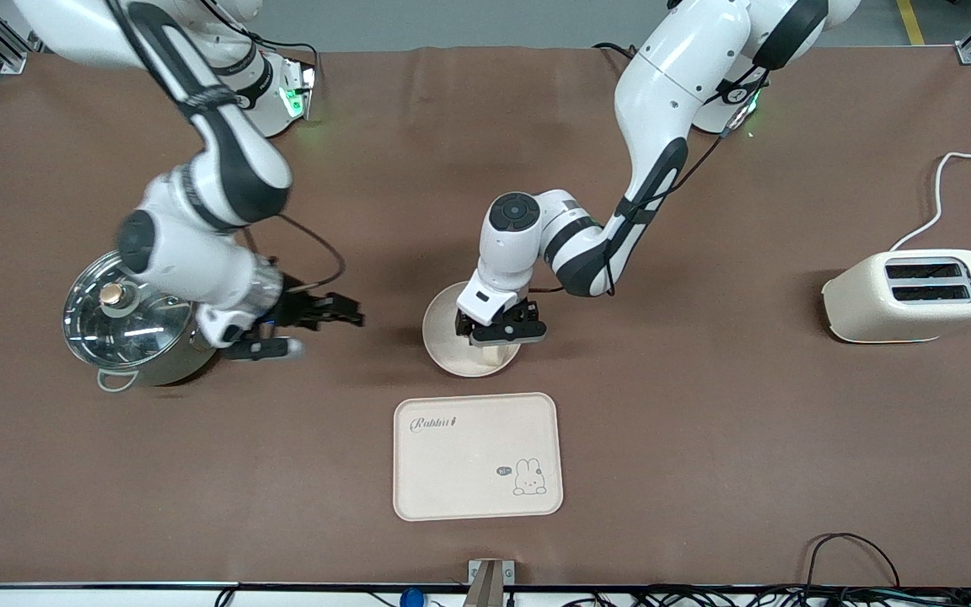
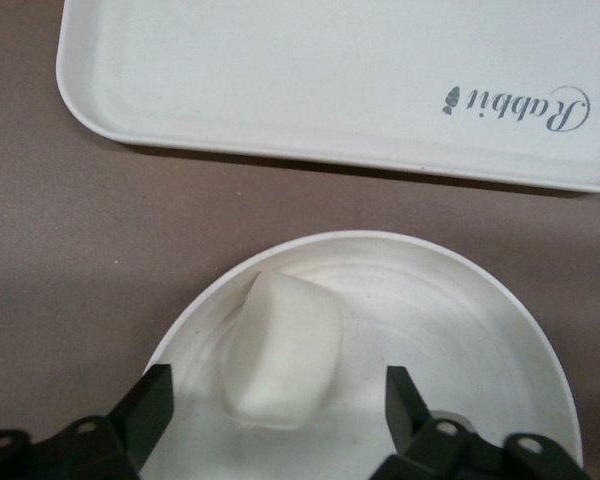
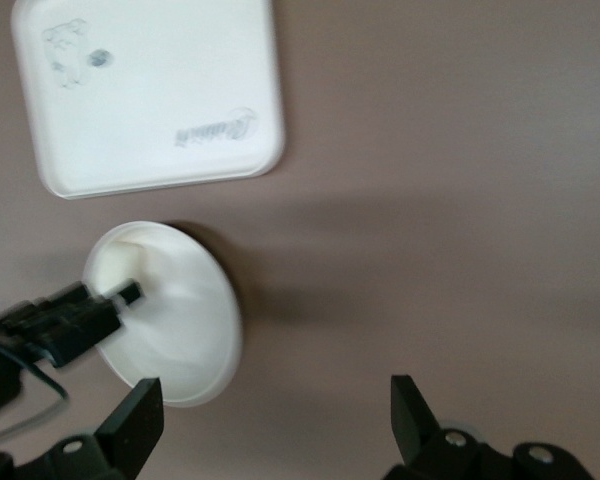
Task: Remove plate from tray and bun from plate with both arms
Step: 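Grasp the bun with the left gripper while the right gripper withdraws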
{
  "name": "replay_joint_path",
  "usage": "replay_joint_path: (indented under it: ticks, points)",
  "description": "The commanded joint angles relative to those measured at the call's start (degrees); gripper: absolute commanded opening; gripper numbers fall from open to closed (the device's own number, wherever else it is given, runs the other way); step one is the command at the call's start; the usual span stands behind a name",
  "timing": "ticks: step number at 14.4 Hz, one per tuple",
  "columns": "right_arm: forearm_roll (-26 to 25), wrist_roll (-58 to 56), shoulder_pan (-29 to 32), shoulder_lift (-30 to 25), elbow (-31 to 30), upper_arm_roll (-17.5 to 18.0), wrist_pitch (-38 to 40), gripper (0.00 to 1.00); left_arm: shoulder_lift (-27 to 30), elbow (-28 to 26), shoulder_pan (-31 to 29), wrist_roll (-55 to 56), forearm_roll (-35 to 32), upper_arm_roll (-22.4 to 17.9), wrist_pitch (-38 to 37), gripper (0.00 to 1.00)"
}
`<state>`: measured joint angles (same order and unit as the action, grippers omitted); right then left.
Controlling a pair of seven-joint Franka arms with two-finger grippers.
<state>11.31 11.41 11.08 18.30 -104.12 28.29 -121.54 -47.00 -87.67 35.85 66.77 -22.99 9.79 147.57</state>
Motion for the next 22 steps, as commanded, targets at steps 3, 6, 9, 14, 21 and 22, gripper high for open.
replay_joint_path:
  ticks: [3, 6, 9, 14, 21, 22]
  points:
    - [-9.0, 0.4, 7.8, -4.2, 7.9, 0.7, 15.8, 1.0, -0.7, 1.6, 1.4, 1.5, -1.4, -1.3, 0.3, 0.3]
    - [-9.9, 0.5, 9.6, -8.4, 11.6, -0.3, 24.2, 1.0, -0.3, 1.7, 1.8, 1.5, -1.1, -2.0, 0.0, 0.15]
    - [-15.3, 0.2, 7.5, -9.2, 17.5, -3.9, 32.8, 1.0, 3.5, 3.3, -4.4, -2.8, -0.5, 0.5, -8.5, 0.11]
    - [-15.2, -7.3, -5.3, -12.1, 20.3, -22.8, 37.7, 1.0, 9.3, 4.6, -21.7, -29.8, 10.6, 7.2, -19.4, 0.06]
    - [-15.2, -8.5, -11.9, -20.5, 18.1, -30.2, 42.3, 1.0, 5.3, -2.4, -30.2, -43.1, 10.9, 7.2, -14.0, 0.37]
    - [-15.2, -8.6, -13.4, -20.7, 18.4, -32.8, 42.9, 1.0, 5.9, -2.3, -30.9, -44.5, 11.0, 7.3, -14.1, 0.74]
